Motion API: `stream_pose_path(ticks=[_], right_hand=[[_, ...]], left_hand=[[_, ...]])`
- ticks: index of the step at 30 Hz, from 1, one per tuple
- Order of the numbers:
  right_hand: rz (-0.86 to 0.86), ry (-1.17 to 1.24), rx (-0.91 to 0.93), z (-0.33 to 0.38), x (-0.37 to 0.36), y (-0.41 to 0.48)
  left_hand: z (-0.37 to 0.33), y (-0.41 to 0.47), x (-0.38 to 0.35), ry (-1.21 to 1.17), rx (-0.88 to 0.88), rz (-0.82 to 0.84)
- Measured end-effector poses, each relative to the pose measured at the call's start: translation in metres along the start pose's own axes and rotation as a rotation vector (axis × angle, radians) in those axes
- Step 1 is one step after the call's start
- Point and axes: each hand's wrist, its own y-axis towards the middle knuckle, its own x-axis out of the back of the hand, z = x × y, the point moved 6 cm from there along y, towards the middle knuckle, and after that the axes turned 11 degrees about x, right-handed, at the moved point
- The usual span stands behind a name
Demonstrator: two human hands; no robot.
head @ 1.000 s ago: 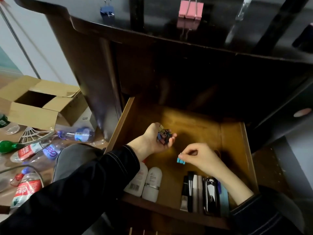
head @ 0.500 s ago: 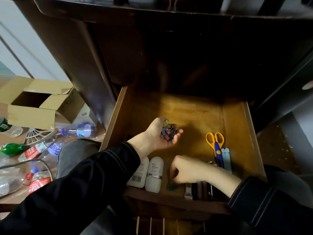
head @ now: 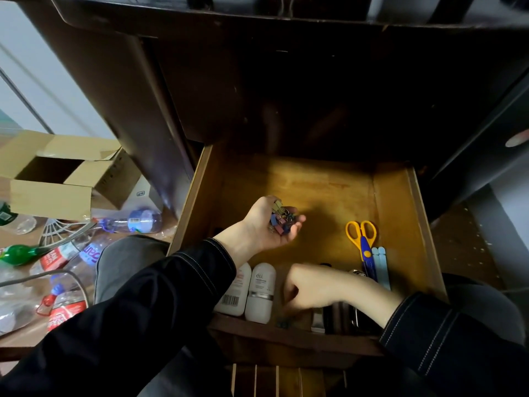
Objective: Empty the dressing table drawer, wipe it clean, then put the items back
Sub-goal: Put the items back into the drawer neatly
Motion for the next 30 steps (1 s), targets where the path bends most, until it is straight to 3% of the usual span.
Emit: stream_pose_path(ticks=[3, 8, 10, 12, 14, 19, 24, 30], right_hand=[[-0.166, -0.009, -0.087, -0.009, 0.024, -0.006], [-0.771, -0.037, -0.269, -0.025, 0.081, -0.04], [-1.001, -0.026, -0.227, -0.024, 0.094, -0.054], [-1.124, 0.036, -0.067, -0.015, 0.102, -0.059], [-1.106, 0.062, 0.041, -0.006, 0.104, -0.056], [-1.013, 0.02, -0.019, -0.008, 0.096, -0.044], [-0.993, 0.278, -0.031, -0.018, 0.095, -0.042], [-1.059, 0.533, 0.044, -0.021, 0.099, -0.044]], left_hand=[[-0.001, 0.001, 0.002, 0.005, -0.014, -0.009], [-0.002, 0.003, 0.003, 0.011, -0.028, -0.03], [0.0, 0.005, 0.003, 0.036, -0.008, -0.022], [0.005, 0.006, 0.001, 0.082, 0.023, 0.01], [0.01, 0.006, -0.002, 0.129, 0.058, 0.032], [0.017, 0.005, -0.008, 0.245, 0.102, 0.064], [0.025, 0.0, -0.014, 0.4, 0.131, 0.128], [0.019, 0.003, -0.013, 0.313, 0.111, 0.115]])
